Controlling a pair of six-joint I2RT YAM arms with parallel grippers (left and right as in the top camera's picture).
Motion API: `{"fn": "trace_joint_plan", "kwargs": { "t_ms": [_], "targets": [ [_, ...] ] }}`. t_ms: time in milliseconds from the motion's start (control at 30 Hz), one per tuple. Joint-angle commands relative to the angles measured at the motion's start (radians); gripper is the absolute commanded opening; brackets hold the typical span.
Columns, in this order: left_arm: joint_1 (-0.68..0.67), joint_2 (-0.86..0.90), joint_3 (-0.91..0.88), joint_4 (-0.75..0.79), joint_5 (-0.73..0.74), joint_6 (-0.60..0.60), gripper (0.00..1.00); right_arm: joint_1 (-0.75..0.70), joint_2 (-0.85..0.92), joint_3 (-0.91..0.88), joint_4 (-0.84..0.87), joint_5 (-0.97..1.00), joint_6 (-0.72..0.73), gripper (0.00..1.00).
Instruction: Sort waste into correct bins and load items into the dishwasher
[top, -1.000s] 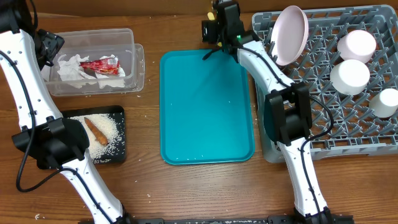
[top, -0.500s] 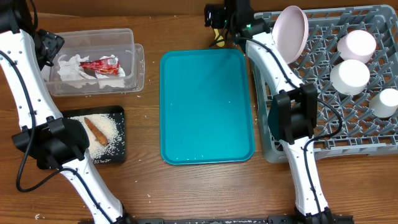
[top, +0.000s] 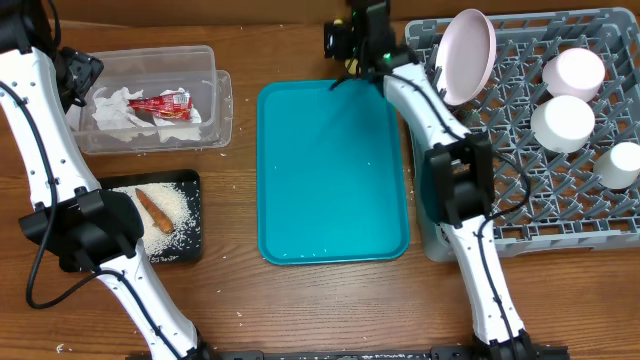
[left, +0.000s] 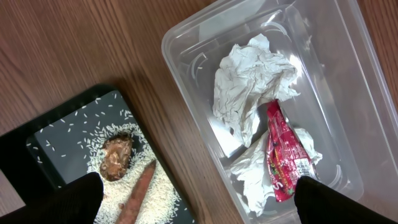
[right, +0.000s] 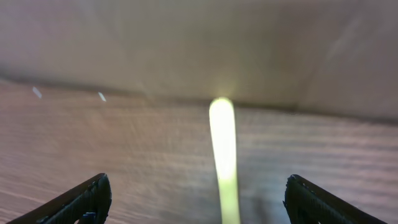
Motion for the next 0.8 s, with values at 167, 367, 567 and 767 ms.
{"fn": "trace_joint_plan", "kwargs": {
  "t_ms": [167, 367, 567, 767],
  "targets": [
    [-0.004, -0.004, 0.000, 0.002, 0.000, 0.004, 1.00, 0.041, 0.022, 0.014, -0.013, 0.134, -0.073, 0.90],
    [-0.004, -0.004, 0.000, 0.002, 0.000, 0.004, 1.00, 0.027, 0.027, 0.014, -0.029, 0.134, -0.072, 0.90],
    [-0.005, -0.004, 0.000, 0.002, 0.000, 0.004, 1.00, 0.011, 0.028, 0.014, -0.032, 0.088, -0.068, 0.90],
    [-0.004, -0.004, 0.000, 0.002, 0.000, 0.004, 1.00, 0.011, 0.040, 0.014, -0.021, 0.088, -0.069, 0.90]
  ]
}}
